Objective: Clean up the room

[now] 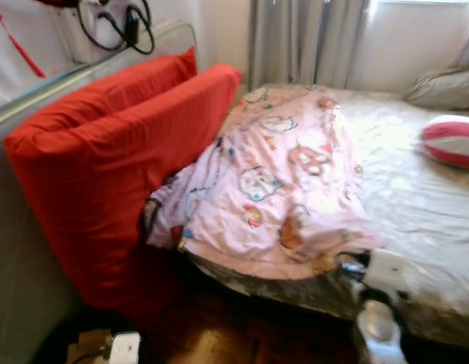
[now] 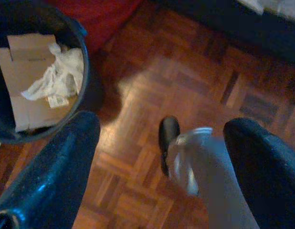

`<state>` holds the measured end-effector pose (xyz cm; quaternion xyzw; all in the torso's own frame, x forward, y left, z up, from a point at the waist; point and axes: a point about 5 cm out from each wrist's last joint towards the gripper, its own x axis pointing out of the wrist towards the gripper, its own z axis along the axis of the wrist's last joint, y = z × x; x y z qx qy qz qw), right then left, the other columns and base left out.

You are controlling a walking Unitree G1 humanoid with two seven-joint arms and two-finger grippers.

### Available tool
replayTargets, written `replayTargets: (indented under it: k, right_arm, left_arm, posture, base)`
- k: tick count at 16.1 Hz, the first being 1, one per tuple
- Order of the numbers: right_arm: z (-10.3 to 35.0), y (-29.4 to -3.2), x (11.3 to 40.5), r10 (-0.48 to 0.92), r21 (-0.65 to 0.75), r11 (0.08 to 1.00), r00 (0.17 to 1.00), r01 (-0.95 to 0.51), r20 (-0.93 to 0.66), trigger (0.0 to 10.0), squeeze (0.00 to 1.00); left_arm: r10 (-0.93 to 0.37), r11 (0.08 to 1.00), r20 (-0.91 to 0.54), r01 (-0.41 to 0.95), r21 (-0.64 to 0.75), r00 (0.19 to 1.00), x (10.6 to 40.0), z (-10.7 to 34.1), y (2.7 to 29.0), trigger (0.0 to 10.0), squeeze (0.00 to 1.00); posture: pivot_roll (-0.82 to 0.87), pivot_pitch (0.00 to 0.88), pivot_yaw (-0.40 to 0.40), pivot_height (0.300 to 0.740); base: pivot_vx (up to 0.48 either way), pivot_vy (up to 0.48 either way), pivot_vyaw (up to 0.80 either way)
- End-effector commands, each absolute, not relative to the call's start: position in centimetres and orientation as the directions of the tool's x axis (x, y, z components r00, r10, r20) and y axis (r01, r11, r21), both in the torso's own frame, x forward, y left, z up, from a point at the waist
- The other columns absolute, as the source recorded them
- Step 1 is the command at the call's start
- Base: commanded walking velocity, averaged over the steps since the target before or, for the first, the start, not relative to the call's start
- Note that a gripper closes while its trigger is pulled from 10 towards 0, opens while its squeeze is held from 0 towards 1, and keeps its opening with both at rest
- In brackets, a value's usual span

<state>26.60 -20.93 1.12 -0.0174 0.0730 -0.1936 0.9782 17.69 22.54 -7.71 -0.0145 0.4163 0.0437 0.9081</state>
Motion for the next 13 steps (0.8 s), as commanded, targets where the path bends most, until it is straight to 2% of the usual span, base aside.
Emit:
replayTargets:
  k: [1, 5, 8, 10, 13]
  right_arm:
    - [1.2, -21.0, 26.8, -0.379, -0.074, 0.925, 0.915, 0.372, -0.142, 10.0, 0.0]
    - [1.2, -21.2, 26.6, -0.39, -0.087, 0.921, 0.91, 0.381, -0.144, 10.0, 0.0]
    - [1.4, -22.7, 26.2, -0.485, -0.133, 0.873, 0.866, 0.47, -0.122, 10.0, 0.0]
    - [1.6, -22.9, 26.1, -0.499, -0.133, 0.864, 0.86, 0.485, -0.105, 10.0, 0.0]
    - [-0.5, -22.3, 25.3, -0.481, -0.17, 0.876, 0.837, 0.451, -0.26, 10.0, 0.0]
  left_arm:
    - [0.067, 0.995, -0.776, -0.098, 0.007, 0.627, 17.0, -8.1, 22.5, 10.0, 0.0]
    - [0.062, 0.996, -0.777, -0.091, 0.006, 0.626, 17.0, -8.1, 22.5, 10.0, 0.0]
    - [0.057, 0.997, -0.778, -0.083, 0.006, 0.626, 17.0, -8.1, 22.5, 10.0, 0.0]
    - [0.056, 0.997, -0.778, -0.081, 0.007, 0.626, 17.0, -8.1, 22.5, 10.0, 0.0]
    - [0.05, 0.997, -0.779, -0.071, 0.007, 0.625, 17.0, -8.1, 22.4, 10.0, 0.0]
  posture:
    - [0.09, 0.009, 0.016, 0.74]
    - [0.08, 0.01, 0.014, 0.74]
    - [0.09, 0.012, 0.013, 0.74]
    - [0.09, 0.012, 0.013, 0.74]
    - [0.08, 0.012, 0.012, 0.74]
  base:
    - [0.0, 0.0, 0.0]
    - [0.0, 0.0, 0.0]
    - [0.0, 0.0, 0.0]
    - [0.0, 0.0, 0.0]
    - [0.0, 0.0, 0.0]
